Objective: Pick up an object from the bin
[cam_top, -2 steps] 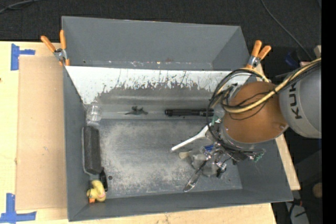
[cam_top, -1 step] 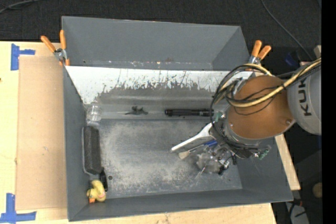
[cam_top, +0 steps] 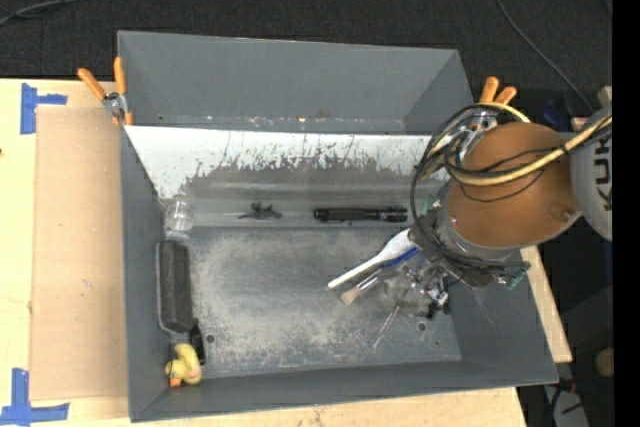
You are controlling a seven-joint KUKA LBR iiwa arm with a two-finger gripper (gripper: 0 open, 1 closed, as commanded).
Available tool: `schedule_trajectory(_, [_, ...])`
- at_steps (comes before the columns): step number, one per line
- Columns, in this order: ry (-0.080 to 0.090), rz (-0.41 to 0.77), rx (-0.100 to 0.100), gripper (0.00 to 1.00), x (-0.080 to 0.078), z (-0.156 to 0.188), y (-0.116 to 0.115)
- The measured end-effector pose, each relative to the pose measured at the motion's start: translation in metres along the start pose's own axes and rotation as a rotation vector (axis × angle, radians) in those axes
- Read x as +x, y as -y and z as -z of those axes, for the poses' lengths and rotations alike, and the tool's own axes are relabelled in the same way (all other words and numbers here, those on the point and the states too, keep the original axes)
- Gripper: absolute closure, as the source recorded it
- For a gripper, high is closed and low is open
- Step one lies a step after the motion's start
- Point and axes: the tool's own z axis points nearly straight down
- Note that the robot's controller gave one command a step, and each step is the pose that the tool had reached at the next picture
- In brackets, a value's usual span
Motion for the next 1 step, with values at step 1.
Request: schedule_trajectory(1, [-0.001, -0.002, -0.004, 1.00, -0.0006, 0.0187, -0.0014])
